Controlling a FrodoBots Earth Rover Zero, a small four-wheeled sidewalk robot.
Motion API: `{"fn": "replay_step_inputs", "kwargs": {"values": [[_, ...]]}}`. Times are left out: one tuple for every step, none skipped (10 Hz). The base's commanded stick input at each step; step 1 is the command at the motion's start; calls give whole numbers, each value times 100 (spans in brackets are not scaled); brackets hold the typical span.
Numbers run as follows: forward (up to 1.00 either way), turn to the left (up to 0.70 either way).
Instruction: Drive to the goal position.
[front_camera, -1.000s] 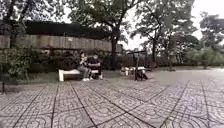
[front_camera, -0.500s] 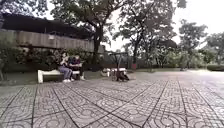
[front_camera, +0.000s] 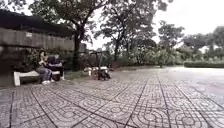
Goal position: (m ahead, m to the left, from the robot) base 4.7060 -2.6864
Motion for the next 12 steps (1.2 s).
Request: {"fn": "replay_step_inputs", "kwargs": {"values": [[0, -45], [0, -45], [0, -45], [0, -45], [0, -45], [26, -40], [100, -27], [100, -27], [100, -27], [100, -27], [100, -27], [100, -27]]}}
